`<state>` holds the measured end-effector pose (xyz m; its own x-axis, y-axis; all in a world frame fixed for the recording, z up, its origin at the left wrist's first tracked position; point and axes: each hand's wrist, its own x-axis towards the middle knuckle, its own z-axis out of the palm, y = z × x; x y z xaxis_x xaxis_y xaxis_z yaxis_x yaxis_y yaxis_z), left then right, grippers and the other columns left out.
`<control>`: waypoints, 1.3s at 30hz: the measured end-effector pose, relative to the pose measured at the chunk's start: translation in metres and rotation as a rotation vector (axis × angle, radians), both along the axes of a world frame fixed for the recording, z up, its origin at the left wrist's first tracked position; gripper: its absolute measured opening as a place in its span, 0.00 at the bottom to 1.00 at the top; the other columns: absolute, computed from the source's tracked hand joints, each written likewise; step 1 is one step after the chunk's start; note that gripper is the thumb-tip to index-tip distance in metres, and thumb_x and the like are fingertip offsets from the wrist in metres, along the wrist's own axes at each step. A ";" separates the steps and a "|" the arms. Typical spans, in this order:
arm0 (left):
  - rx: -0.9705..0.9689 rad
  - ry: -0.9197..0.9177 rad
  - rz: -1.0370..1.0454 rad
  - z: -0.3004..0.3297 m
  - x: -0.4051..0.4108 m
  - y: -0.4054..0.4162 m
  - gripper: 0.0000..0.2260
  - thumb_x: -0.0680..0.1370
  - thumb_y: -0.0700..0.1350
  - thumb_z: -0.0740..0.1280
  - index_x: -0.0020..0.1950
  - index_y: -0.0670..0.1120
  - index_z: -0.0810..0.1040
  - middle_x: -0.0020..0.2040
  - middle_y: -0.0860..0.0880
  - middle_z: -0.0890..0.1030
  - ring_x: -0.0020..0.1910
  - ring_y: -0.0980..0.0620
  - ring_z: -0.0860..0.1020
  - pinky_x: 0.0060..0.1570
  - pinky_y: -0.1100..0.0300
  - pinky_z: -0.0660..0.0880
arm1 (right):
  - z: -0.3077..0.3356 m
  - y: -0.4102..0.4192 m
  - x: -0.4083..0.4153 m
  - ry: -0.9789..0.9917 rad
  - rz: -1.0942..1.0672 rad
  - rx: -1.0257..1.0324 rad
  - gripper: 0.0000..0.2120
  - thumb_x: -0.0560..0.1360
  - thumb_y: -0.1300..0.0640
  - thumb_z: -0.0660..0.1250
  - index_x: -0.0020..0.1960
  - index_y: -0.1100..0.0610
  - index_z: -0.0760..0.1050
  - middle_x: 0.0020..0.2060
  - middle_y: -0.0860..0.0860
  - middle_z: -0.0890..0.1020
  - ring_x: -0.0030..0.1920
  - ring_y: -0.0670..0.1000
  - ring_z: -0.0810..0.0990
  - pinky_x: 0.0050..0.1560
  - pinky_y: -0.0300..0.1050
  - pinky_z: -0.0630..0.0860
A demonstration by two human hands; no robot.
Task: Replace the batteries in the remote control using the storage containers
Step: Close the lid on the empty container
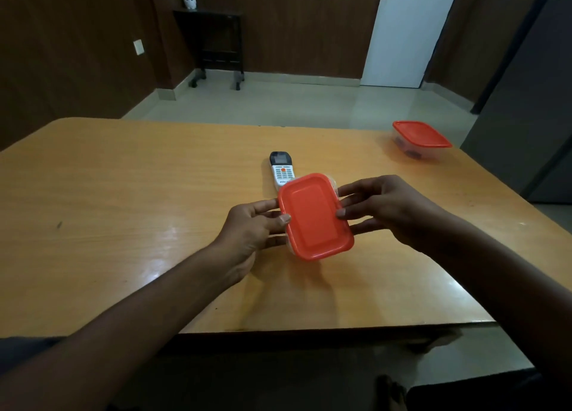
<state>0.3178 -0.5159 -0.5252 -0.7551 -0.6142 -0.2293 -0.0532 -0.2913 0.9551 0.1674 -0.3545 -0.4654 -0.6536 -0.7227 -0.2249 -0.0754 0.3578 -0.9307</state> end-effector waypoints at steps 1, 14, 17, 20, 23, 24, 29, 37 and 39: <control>-0.012 0.013 0.007 0.001 0.004 -0.002 0.16 0.77 0.34 0.70 0.65 0.40 0.79 0.49 0.42 0.86 0.42 0.47 0.86 0.40 0.53 0.84 | -0.001 -0.002 0.001 -0.017 0.013 -0.017 0.18 0.71 0.71 0.75 0.60 0.64 0.80 0.45 0.58 0.84 0.43 0.53 0.87 0.39 0.46 0.85; -0.263 0.034 0.072 0.005 0.037 -0.019 0.10 0.76 0.36 0.72 0.56 0.43 0.81 0.40 0.42 0.84 0.33 0.50 0.84 0.34 0.56 0.82 | -0.019 -0.025 0.026 0.070 0.047 -0.004 0.20 0.71 0.79 0.70 0.59 0.64 0.77 0.44 0.62 0.84 0.43 0.59 0.87 0.47 0.54 0.85; -0.295 0.052 0.076 0.005 0.039 -0.021 0.08 0.75 0.35 0.72 0.53 0.42 0.81 0.38 0.44 0.83 0.32 0.52 0.83 0.33 0.56 0.81 | -0.023 -0.027 0.031 0.123 0.038 0.007 0.21 0.72 0.77 0.70 0.60 0.61 0.76 0.46 0.61 0.84 0.45 0.59 0.87 0.50 0.56 0.85; -0.332 0.054 0.063 0.005 0.039 -0.021 0.07 0.76 0.35 0.72 0.51 0.44 0.80 0.38 0.45 0.83 0.32 0.53 0.83 0.34 0.56 0.81 | -0.026 -0.028 0.033 0.168 0.037 0.010 0.21 0.72 0.76 0.70 0.60 0.58 0.75 0.44 0.59 0.83 0.46 0.58 0.86 0.52 0.58 0.85; -0.341 0.056 0.062 0.006 0.040 -0.021 0.06 0.77 0.36 0.71 0.51 0.46 0.79 0.39 0.44 0.82 0.32 0.53 0.82 0.35 0.55 0.82 | -0.025 -0.028 0.036 0.200 0.040 -0.012 0.20 0.74 0.75 0.69 0.60 0.57 0.75 0.44 0.57 0.83 0.45 0.56 0.87 0.52 0.58 0.85; -0.340 0.058 0.065 0.006 0.040 -0.022 0.06 0.77 0.36 0.71 0.51 0.46 0.79 0.40 0.44 0.82 0.32 0.53 0.83 0.35 0.55 0.82 | -0.024 -0.028 0.037 0.215 0.035 -0.028 0.20 0.74 0.74 0.69 0.60 0.56 0.76 0.44 0.56 0.83 0.45 0.55 0.87 0.51 0.56 0.85; -0.353 0.065 0.052 0.009 0.040 -0.019 0.07 0.78 0.35 0.70 0.52 0.45 0.79 0.40 0.45 0.82 0.34 0.53 0.83 0.37 0.54 0.83 | -0.017 -0.029 0.039 0.304 -0.037 -0.115 0.14 0.80 0.64 0.68 0.64 0.53 0.78 0.47 0.50 0.85 0.47 0.48 0.86 0.45 0.46 0.85; -0.367 0.112 0.128 0.010 0.041 -0.019 0.12 0.76 0.37 0.73 0.57 0.47 0.81 0.44 0.44 0.83 0.46 0.48 0.85 0.44 0.53 0.84 | -0.015 -0.031 0.044 0.565 -0.048 -0.117 0.09 0.76 0.64 0.72 0.56 0.56 0.81 0.42 0.50 0.84 0.43 0.50 0.85 0.43 0.45 0.83; -0.379 0.122 0.160 0.011 0.041 -0.020 0.10 0.75 0.37 0.74 0.55 0.47 0.82 0.44 0.45 0.82 0.46 0.47 0.85 0.44 0.51 0.84 | -0.015 -0.033 0.046 0.589 -0.024 -0.112 0.09 0.76 0.63 0.73 0.55 0.56 0.81 0.43 0.49 0.84 0.44 0.50 0.85 0.46 0.47 0.83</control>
<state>0.3585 -0.5364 -0.5145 -0.6508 -0.7497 0.1200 0.0841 0.0858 0.9928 0.2133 -0.3870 -0.4802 -0.6615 -0.7045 0.2570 -0.5834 0.2682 -0.7666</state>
